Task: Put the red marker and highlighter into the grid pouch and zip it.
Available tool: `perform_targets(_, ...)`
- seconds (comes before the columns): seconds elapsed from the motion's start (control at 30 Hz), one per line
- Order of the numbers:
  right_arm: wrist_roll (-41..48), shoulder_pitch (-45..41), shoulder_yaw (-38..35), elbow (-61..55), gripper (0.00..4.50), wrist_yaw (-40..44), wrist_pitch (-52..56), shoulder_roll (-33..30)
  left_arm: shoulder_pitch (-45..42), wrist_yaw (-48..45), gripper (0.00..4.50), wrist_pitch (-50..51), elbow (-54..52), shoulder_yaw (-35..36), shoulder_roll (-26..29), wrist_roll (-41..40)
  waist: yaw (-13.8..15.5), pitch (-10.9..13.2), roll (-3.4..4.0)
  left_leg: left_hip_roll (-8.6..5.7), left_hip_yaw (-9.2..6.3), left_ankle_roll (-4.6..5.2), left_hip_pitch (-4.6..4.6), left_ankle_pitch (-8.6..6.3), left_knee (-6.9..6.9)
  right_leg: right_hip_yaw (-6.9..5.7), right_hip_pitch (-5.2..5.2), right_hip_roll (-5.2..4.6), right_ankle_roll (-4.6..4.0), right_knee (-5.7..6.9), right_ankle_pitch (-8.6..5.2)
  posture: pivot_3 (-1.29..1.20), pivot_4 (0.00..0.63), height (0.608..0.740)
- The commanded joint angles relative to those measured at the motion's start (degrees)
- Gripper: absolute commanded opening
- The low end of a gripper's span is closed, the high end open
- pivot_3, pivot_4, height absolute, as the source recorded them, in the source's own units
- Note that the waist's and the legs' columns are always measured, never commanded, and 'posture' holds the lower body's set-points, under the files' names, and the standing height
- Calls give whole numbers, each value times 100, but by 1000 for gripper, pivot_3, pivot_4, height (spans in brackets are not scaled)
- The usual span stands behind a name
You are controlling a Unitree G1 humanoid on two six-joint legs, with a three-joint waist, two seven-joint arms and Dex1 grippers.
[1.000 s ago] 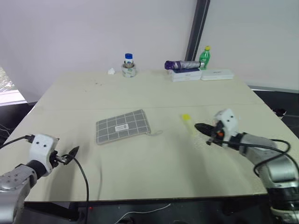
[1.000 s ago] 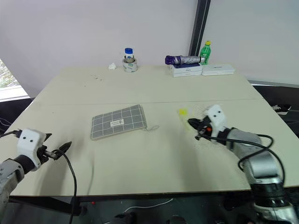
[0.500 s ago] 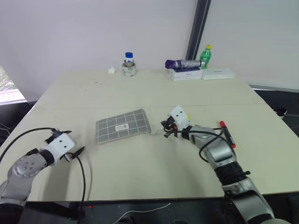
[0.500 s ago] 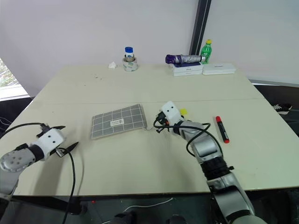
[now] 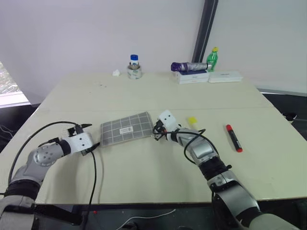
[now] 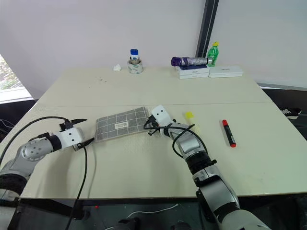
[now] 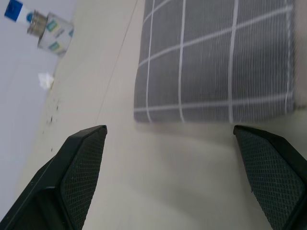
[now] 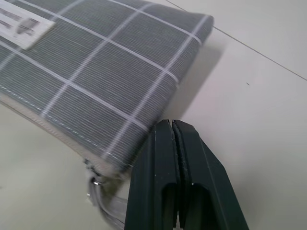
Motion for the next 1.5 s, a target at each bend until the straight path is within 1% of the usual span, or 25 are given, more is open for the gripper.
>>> perform_targets(0.03, 11, -137, -118, -116, 63, 53, -107, 83, -111, -285, 4500, -406, 240, -408, -131, 183, -7, 0, 0, 0, 0, -1, 0, 1, 0, 0, -2, 0, 0, 4, 0, 0, 150, 737)
perform_targets(0.27, -37, -152, -89, -79, 63, 126, -163, 126, -307, -643, 4500, -771, 300, -568, -223, 37, -41, -1, 1, -1, 0, -3, 2, 3, 0, 1, -5, 1, 0, 13, 0, 0, 150, 737)
perform_targets(0.53, -84, -82, -106, -176, 63, 128, -186, 106, -399, -739, 4500, -909, 265, -480, -283, -155, -44, -1, 1, -1, -1, -3, 2, 3, 0, 1, -7, 2, 0, 16, 0, 0, 150, 737)
perform_targets(0.6, -79, -63, -130, -214, 0, 111, -190, 89, -376, -788, 3961, -905, 226, -418, -300, -300, -45, -1, 1, 0, -1, -4, 2, 4, 0, 2, -8, 2, 0, 17, 0, 0, 150, 737)
perform_targets(0.67, -76, -41, -150, -254, 0, 103, -186, 64, -306, -830, 3243, -1007, 162, -377, -278, -389, -64, 0, 1, 0, -1, -4, 2, 4, 0, 2, -10, 2, 0, 17, 0, 0, 150, 737)
perform_targets(0.7, -69, -24, -158, -285, 0, 108, -177, 50, -275, -822, 2743, -973, 142, -359, -267, -384, -78, 0, 1, 0, -2, -4, 1, 4, 0, 3, -11, 3, 0, 18, 0, 0, 150, 737)
perform_targets(0.73, -67, -8, -162, -310, 0, 110, -172, 40, -255, -823, 2112, -947, 136, -345, -266, -387, -95, 0, 1, 1, -3, -5, 0, 4, -1, 3, -12, 4, 0, 18, 0, 0, 150, 737)
perform_targets(0.87, -47, 73, -184, -443, 0, 111, -137, -15, -177, -718, 116, -690, 66, -243, -282, -414, -171, 0, 1, 2, -8, -6, 0, 5, -1, 2, -13, 6, 0, 22, 0, 0, 150, 737)
perform_targets(0.9, -41, 100, -200, -509, 0, 103, -118, -36, -147, -662, 48, -582, 10, -212, -284, -412, -178, 0, 1, 2, -9, -6, 0, 5, -1, 3, -13, 6, 0, 22, 0, 0, 150, 737)
perform_targets(0.97, -23, 137, -246, -641, 0, 85, -79, -78, -80, -628, 48, -333, -197, -147, -330, -505, -190, 0, 1, 2, -10, -6, 1, 5, -1, 4, -14, 6, 0, 24, 0, 0, 150, 737)
perform_targets(1.07, -25, 177, -303, -849, 0, 83, -48, -169, 104, -766, 48, 193, -841, -67, -481, -863, -187, 0, 1, 4, -11, -6, 1, 5, -1, 6, -16, 7, 0, 26, 0, 0, 150, 737)
perform_targets(1.2, -19, 186, -386, -1081, 0, 99, 40, -283, 451, -811, 48, 1577, -2234, -13, -785, -1310, -170, 0, 1, 8, -12, -6, -1, 5, 0, 11, -15, 5, 0, 25, 0, 0, 150, 737)
perform_targets(1.33, -41, 190, -403, -1194, 0, 155, 63, -389, 882, -699, 48, 3164, -3787, -145, -1023, -1268, -183, 0, 1, 9, -12, -6, 0, 5, 0, 13, -15, 6, -1, 25, 0, 0, 150, 737)
perform_targets(1.4, -36, 194, -404, -1203, 0, 171, 64, -409, 1013, -637, 48, 3638, -4211, -154, -1092, -1221, -190, 0, 1, 9, -11, -6, 0, 5, 0, 15, -16, 9, -1, 25, -1, 0, 150, 737)
perform_targets(1.5, -53, 221, -364, -1157, 0, 181, 24, -430, 1248, -546, 48, 4005, -4651, -226, -1041, -948, -204, 0, 1, 11, -8, -6, 2, 5, -2, 18, -16, 12, -1, 25, -1, 0, 150, 737)
